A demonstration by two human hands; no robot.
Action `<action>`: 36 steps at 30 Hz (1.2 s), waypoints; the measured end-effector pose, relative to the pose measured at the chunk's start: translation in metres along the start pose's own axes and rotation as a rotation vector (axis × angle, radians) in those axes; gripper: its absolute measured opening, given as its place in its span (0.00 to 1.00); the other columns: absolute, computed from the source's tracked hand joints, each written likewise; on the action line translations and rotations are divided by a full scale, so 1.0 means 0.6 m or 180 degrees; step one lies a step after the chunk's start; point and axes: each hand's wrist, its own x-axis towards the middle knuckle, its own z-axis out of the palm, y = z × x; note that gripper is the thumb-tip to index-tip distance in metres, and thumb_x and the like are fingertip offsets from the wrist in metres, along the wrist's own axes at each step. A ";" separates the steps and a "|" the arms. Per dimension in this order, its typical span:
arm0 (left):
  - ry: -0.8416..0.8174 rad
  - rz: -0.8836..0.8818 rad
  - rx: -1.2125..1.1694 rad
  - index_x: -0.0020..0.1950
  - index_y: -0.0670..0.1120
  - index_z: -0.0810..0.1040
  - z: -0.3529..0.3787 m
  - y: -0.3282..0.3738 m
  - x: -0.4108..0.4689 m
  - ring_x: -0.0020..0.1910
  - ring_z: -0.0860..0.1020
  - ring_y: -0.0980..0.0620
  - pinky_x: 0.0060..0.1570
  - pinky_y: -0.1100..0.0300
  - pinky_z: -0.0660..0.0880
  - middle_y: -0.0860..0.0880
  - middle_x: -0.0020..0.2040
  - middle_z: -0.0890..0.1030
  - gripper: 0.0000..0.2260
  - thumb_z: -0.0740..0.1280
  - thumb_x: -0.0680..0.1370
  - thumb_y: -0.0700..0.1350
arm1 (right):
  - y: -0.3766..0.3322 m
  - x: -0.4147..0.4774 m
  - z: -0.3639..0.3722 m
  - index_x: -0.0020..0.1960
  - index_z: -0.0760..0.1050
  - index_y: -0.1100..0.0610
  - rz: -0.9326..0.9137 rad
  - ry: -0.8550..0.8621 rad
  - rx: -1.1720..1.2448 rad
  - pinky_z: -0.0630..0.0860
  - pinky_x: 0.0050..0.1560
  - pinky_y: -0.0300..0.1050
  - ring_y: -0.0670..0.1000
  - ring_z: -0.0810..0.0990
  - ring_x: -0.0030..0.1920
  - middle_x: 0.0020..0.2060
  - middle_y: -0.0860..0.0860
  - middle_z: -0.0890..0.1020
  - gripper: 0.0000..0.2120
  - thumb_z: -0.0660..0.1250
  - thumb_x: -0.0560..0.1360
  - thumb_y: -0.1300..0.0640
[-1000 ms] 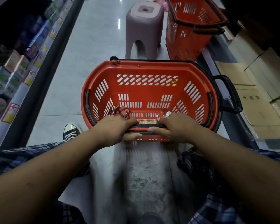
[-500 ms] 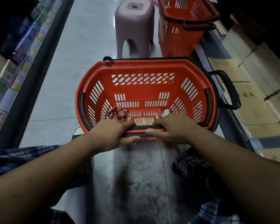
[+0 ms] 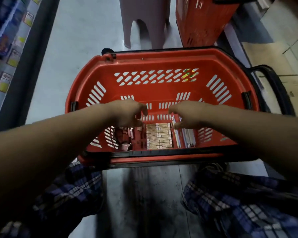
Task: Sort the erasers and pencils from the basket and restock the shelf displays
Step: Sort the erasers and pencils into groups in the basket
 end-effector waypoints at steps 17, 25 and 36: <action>-0.0633 0.0092 0.0129 0.69 0.44 0.73 0.151 -0.053 0.235 0.59 0.77 0.43 0.58 0.54 0.73 0.44 0.63 0.78 0.25 0.73 0.77 0.55 | 0.062 0.219 0.104 0.74 0.67 0.55 -0.0095 -0.0599 0.0083 0.71 0.56 0.45 0.56 0.77 0.64 0.67 0.53 0.76 0.33 0.76 0.74 0.47; -0.0398 0.0073 -0.0017 0.73 0.44 0.68 0.204 -0.087 0.246 0.61 0.74 0.41 0.59 0.50 0.75 0.42 0.61 0.74 0.38 0.77 0.71 0.59 | 0.051 0.231 0.150 0.73 0.68 0.53 -0.0206 -0.0634 -0.0140 0.76 0.61 0.52 0.56 0.74 0.65 0.67 0.53 0.73 0.38 0.76 0.69 0.39; -0.0477 -0.0007 0.0050 0.75 0.50 0.66 0.205 -0.084 0.270 0.60 0.74 0.42 0.57 0.50 0.74 0.45 0.61 0.73 0.44 0.80 0.65 0.63 | 0.049 0.236 0.163 0.76 0.64 0.51 -0.0160 -0.0568 -0.0421 0.72 0.61 0.56 0.58 0.72 0.68 0.69 0.54 0.70 0.42 0.76 0.69 0.38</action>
